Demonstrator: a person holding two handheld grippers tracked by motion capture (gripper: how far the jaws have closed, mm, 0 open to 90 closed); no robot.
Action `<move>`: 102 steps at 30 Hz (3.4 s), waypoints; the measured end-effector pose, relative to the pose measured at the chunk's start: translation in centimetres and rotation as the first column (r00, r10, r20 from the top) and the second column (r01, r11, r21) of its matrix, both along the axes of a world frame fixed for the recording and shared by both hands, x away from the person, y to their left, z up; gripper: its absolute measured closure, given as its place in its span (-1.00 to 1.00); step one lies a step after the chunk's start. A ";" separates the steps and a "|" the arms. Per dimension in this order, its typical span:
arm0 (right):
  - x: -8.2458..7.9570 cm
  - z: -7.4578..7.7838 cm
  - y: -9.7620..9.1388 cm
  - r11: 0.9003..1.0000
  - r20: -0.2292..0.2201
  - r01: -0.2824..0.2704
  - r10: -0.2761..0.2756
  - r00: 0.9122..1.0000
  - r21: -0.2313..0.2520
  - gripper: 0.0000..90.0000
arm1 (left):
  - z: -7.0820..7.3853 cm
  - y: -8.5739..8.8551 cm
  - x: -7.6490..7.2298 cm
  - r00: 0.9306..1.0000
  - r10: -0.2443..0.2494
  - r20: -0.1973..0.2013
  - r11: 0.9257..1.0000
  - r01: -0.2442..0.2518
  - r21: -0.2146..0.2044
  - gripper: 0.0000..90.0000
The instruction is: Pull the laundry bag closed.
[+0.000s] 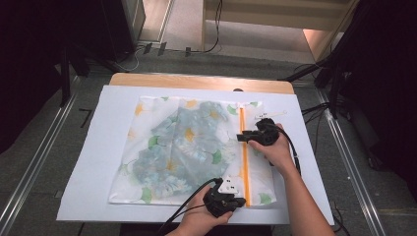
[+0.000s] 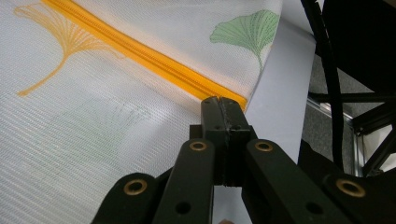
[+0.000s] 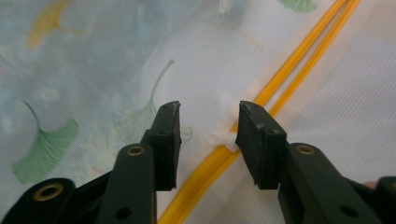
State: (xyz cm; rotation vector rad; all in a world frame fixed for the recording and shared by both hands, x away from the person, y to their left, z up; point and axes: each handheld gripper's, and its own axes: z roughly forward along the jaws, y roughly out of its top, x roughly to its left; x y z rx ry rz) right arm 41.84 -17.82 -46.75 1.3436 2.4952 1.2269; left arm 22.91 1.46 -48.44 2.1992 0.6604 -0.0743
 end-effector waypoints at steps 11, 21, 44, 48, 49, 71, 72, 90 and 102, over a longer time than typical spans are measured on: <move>-0.1 -0.3 1.2 0.988 0.059 0.085 -0.077 0.995 -0.130 0.60 | 0.0 0.0 0.0 1.000 0.000 0.002 1.000 0.000 -0.004 1.00; 0.4 -0.3 -0.4 0.981 -0.009 0.196 -0.196 0.981 -0.002 0.93 | 0.0 0.0 0.0 1.000 0.001 0.003 1.000 -0.001 -0.003 1.00; 0.3 -0.2 -0.3 0.977 -0.036 0.210 -0.211 0.977 -0.028 1.00 | 0.0 0.0 0.0 1.000 0.002 0.005 1.000 -0.002 -0.007 1.00; 0.5 -0.2 -0.1 0.973 -0.028 0.229 -0.230 0.973 -0.032 1.00 | 0.0 0.0 0.0 1.000 0.002 0.000 1.000 -0.002 -0.004 1.00; 0.6 -0.2 0.0 0.971 -0.030 0.237 -0.238 0.971 -0.031 1.00 | 0.0 -0.1 0.0 1.000 0.001 -0.001 1.000 -0.001 -0.005 1.00; 3.6 0.8 0.7 0.959 0.007 0.280 -0.280 0.960 -0.040 1.00 | 0.0 -0.1 0.0 1.000 0.001 -0.004 1.000 -0.001 -0.007 1.00; 3.8 0.9 0.7 0.958 0.006 0.285 -0.285 0.958 -0.036 1.00 | 0.0 -0.1 0.0 1.000 0.001 -0.003 1.000 -0.001 -0.007 1.00; 9.7 1.5 0.9 0.922 -0.025 0.386 -0.386 0.922 -0.002 1.00 | -0.1 0.0 0.0 1.000 0.001 -0.014 1.000 -0.002 -0.011 1.00; 10.9 1.2 1.1 0.910 0.012 0.413 -0.414 0.910 0.032 1.00 | -0.1 0.0 0.1 1.000 0.002 -0.011 1.000 -0.002 -0.012 1.00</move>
